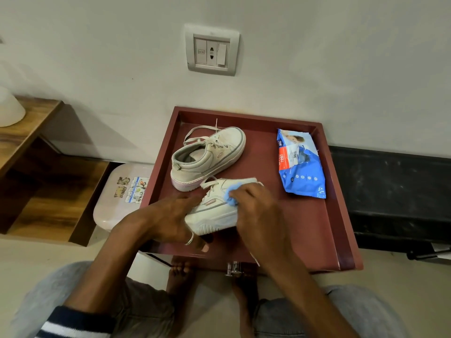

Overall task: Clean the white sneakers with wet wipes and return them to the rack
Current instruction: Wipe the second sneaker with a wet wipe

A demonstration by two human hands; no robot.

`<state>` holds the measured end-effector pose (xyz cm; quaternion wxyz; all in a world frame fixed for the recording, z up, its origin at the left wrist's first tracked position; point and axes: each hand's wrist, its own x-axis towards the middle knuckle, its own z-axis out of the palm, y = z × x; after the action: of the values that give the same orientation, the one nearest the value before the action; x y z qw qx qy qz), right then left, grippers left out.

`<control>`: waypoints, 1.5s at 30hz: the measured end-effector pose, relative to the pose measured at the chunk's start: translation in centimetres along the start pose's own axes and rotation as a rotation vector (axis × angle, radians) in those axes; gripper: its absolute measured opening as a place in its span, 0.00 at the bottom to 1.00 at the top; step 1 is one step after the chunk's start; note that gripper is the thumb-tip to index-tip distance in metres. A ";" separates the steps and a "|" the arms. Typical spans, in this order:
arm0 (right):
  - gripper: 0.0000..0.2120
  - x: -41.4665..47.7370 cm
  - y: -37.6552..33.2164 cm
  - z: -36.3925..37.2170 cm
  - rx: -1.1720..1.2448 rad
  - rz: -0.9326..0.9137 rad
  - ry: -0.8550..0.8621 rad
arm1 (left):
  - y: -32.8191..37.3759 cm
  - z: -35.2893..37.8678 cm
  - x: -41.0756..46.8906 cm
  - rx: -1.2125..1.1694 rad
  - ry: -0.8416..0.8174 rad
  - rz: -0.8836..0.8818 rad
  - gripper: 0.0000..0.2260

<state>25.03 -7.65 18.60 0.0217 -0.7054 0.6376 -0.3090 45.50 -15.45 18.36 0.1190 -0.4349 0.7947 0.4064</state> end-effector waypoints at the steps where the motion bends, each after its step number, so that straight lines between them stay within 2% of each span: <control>1: 0.13 -0.4 -1.2 0.4 0.003 -0.075 -0.043 | 0.2 0.0 -0.1 -0.001 -0.002 -0.022 0.56; 3: 0.14 -1.0 -2.3 0.9 -0.012 -0.178 -0.125 | 0.3 0.0 -0.3 -0.009 -0.024 -0.058 0.58; 5: 0.13 -0.4 -0.8 0.4 -0.029 -0.160 -0.133 | 0.3 -0.1 -0.7 -0.007 -0.049 -0.100 0.60; 9: 0.13 1.1 4.7 -1.0 -0.024 0.121 -0.035 | -0.2 -0.2 -1.1 -0.039 -0.026 -0.105 0.60; 12: 0.10 1.4 4.4 -1.2 0.076 0.238 0.064 | -0.1 -0.2 -1.1 -0.038 -0.025 -0.094 0.59; 16: 0.10 0.1 0.1 0.2 0.104 -0.004 -0.023 | -0.1 -0.2 -1.2 -0.070 -0.030 -0.081 0.62; 18: 0.11 0.4 0.5 0.5 0.083 -0.051 -0.034 | -0.1 -0.2 -1.2 -0.071 -0.027 -0.079 0.61; 22: 0.12 2.2 4.1 0.2 0.126 0.222 0.101 | -0.3 -0.1 -1.1 -0.079 -0.013 -0.078 0.58; 25: 0.12 2.1 5.5 0.6 0.209 0.460 0.062 | -0.7 0.2 -0.8 -0.075 -0.004 -0.063 0.57; 27: 0.13 2.0 5.7 0.6 0.249 0.545 0.044 | -1.0 0.4 -0.8 -0.059 0.001 -0.057 0.56; 29: 0.12 1.9 4.8 0.0 0.225 0.468 0.092 | -1.1 0.5 -0.8 -0.046 0.008 -0.061 0.56; 31: 0.12 1.0 2.7 -0.2 0.160 0.230 0.117 | -1.1 0.5 -0.8 -0.049 0.010 -0.058 0.56; 33: 0.11 -0.1 0.9 0.0 0.092 0.032 0.049 | -0.9 0.4 -0.8 -0.060 0.015 -0.044 0.56; 34: 0.11 -0.2 0.9 0.0 0.071 -0.008 0.026 | -0.9 0.4 -0.9 -0.066 0.023 -0.034 0.56; 36: 0.13 0.6 2.3 -0.2 0.102 0.065 0.029 | -0.9 0.4 -1.1 -0.076 0.042 -0.002 0.52; 41: 0.12 1.5 5.7 -0.7 0.198 0.412 0.042 | -1.3 0.3 -1.5 -0.121 0.058 0.081 0.46; 43: 0.11 1.1 5.0 -0.7 0.209 0.392 0.069 | -1.2 0.1 -1.5 -0.138 0.079 0.109 0.45; 45: 0.10 0.3 3.6 -0.8 0.173 0.227 0.088 | -0.9 -0.1 -1.5 -0.159 0.098 0.127 0.43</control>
<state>21.49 -8.26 17.87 0.0893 -0.6102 0.6844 -0.3890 47.17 -14.88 18.75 0.0190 -0.4111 0.7907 0.4533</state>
